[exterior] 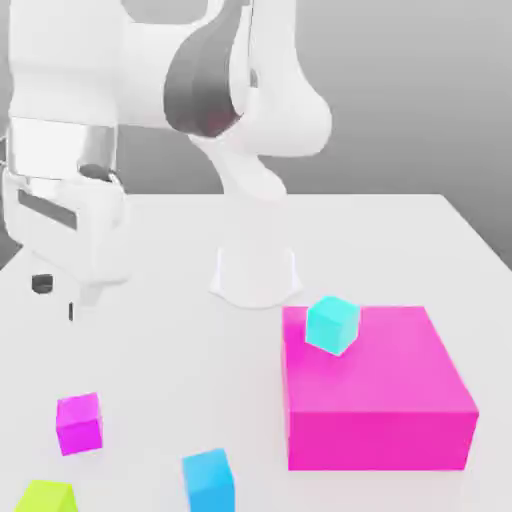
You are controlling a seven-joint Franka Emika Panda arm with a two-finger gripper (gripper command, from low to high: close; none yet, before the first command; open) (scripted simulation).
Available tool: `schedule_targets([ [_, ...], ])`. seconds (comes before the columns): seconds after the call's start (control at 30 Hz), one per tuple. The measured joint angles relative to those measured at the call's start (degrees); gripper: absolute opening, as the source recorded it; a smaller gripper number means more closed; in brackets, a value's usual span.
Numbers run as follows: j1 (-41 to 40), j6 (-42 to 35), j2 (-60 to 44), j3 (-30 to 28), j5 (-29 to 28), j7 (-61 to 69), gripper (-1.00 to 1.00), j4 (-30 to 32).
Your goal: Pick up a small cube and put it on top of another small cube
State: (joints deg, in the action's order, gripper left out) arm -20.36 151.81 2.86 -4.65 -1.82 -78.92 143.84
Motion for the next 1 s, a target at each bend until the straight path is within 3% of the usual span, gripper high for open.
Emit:
schedule_targets([
  [0.2, -3.8, 6.0, -12.5, -1.6, 4.4, -5.6, 0.00, 3.2],
  [0.37, -5.8, 13.9, -22.9, 0.4, 7.7, -4.2, 0.00, 1.9],
  [0.4, -6.1, 15.0, -24.3, 0.8, 8.0, -4.0, -1.00, 1.6],
  [0.63, -6.1, 15.2, -24.4, 0.8, 8.0, -4.0, -1.00, 1.6],
  [0.8, -4.9, 7.9, -15.4, -1.0, 5.4, -5.9, -1.00, 3.4],
  [1.0, -3.7, -0.7, -16.8, 0.7, 3.9, -3.8, -1.00, -6.8],
])
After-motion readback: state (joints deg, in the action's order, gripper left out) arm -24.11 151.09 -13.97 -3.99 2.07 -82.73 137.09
